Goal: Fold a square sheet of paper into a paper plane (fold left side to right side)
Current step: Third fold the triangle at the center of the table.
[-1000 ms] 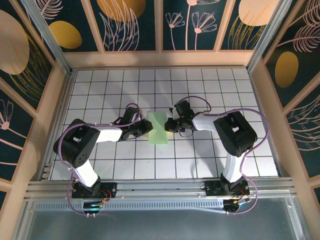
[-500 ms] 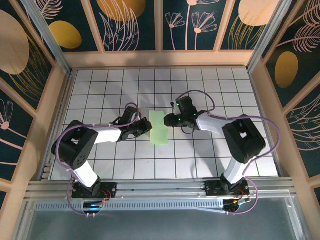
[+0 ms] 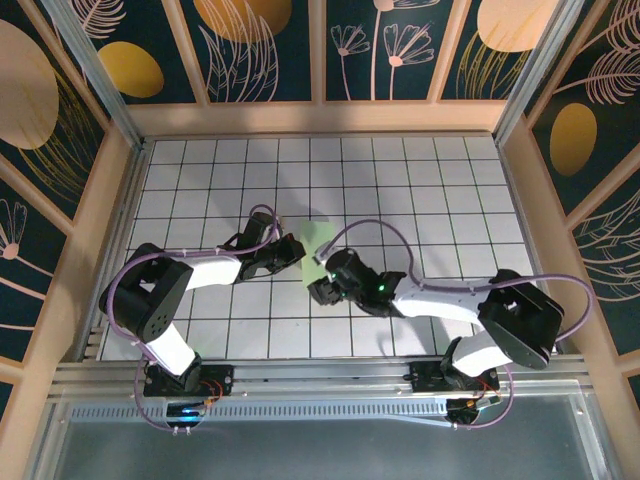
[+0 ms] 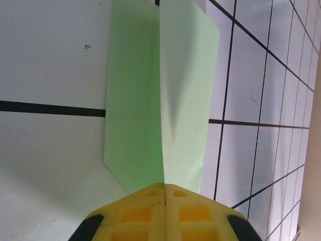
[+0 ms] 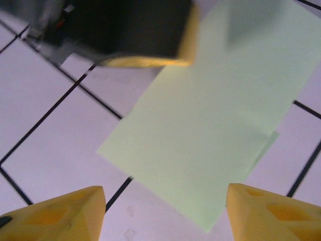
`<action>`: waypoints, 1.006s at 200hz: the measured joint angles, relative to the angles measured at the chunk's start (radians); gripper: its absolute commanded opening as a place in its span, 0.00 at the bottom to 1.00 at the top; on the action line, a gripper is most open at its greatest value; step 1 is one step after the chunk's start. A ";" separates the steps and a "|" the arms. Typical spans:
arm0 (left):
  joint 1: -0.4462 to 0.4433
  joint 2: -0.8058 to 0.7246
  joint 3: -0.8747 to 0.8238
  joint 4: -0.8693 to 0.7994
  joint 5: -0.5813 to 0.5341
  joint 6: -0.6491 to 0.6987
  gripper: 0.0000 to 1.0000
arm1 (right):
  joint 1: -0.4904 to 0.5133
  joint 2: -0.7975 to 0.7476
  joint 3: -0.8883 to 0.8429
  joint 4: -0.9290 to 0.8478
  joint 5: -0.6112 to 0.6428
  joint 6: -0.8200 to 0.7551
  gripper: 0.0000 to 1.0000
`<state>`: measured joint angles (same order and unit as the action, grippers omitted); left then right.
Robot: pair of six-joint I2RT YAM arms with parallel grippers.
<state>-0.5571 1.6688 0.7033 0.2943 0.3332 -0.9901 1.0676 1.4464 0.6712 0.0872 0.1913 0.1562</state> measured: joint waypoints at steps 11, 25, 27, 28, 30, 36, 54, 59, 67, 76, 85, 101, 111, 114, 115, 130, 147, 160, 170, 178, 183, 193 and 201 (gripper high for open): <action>0.000 -0.002 0.000 0.000 0.000 0.000 0.00 | 0.047 0.019 0.000 0.018 0.055 -0.026 0.71; 0.000 -0.006 0.000 -0.004 0.000 0.001 0.00 | 0.085 0.051 0.000 0.039 0.116 -0.055 0.72; 0.000 -0.007 0.000 -0.005 0.000 0.001 0.00 | 0.089 0.057 0.000 0.041 0.124 -0.055 0.72; 0.000 -0.008 0.000 -0.006 0.000 0.001 0.00 | 0.092 0.061 0.000 0.042 0.129 -0.058 0.72; 0.000 -0.008 0.000 -0.007 0.000 0.001 0.00 | 0.093 0.064 0.001 0.043 0.134 -0.062 0.72; 0.000 -0.010 0.000 -0.010 0.000 0.001 0.00 | 0.100 0.081 0.002 0.047 0.154 -0.072 0.72; 0.000 -0.011 0.000 -0.013 0.000 0.001 0.00 | 0.106 0.134 0.009 0.050 0.203 -0.102 0.72; 0.000 -0.011 0.000 -0.014 0.000 0.001 0.00 | 0.106 0.147 0.012 0.051 0.214 -0.109 0.72; 0.000 -0.011 0.000 -0.015 0.000 0.001 0.00 | 0.106 0.166 0.018 0.054 0.231 -0.121 0.72; 0.000 -0.011 0.000 -0.015 0.000 0.001 0.00 | 0.106 0.182 0.026 0.056 0.244 -0.132 0.71; 0.000 -0.011 0.000 -0.015 0.000 0.001 0.00 | 0.106 0.195 0.036 0.064 0.257 -0.143 0.69; 0.000 -0.011 0.000 -0.015 0.001 0.001 0.00 | 0.106 0.214 0.060 0.074 0.270 -0.163 0.65; 0.000 -0.011 0.000 -0.015 0.003 0.001 0.00 | 0.106 0.225 0.076 0.083 0.279 -0.169 0.62; 0.000 -0.011 0.000 -0.015 0.003 0.001 0.00 | 0.106 0.228 0.080 0.087 0.280 -0.177 0.61; 0.000 -0.011 0.000 -0.015 0.003 0.001 0.00 | 0.106 0.230 0.082 0.089 0.280 -0.177 0.61; 0.000 -0.011 0.000 -0.015 0.003 0.001 0.00 | 0.106 0.238 0.096 0.102 0.284 -0.184 0.56; 0.000 -0.011 0.000 -0.016 0.003 0.001 0.00 | 0.106 0.240 0.101 0.109 0.284 -0.197 0.49; 0.000 -0.011 0.000 -0.018 0.003 0.001 0.00 | 0.106 0.240 0.103 0.111 0.284 -0.205 0.40; 0.000 -0.011 0.000 -0.020 0.003 0.001 0.00 | 0.106 0.240 0.104 0.111 0.284 -0.199 0.33; 0.000 -0.011 0.000 -0.022 0.003 0.002 0.00 | 0.106 0.240 0.104 0.112 0.284 -0.200 0.27; 0.000 -0.011 0.000 -0.023 0.003 0.001 0.01 | 0.106 0.240 0.104 0.112 0.283 -0.199 0.21; 0.000 -0.011 0.000 -0.026 0.002 0.002 0.04 | 0.106 0.240 0.104 0.110 0.280 -0.208 0.12; 0.000 -0.011 0.000 -0.030 -0.002 0.005 0.08 | 0.106 0.240 0.104 0.108 0.277 -0.201 0.05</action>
<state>-0.5575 1.6573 0.7033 0.2642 0.3317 -0.9848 1.1736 1.6863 0.7753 0.1955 0.4683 -0.0444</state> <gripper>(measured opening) 0.052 0.133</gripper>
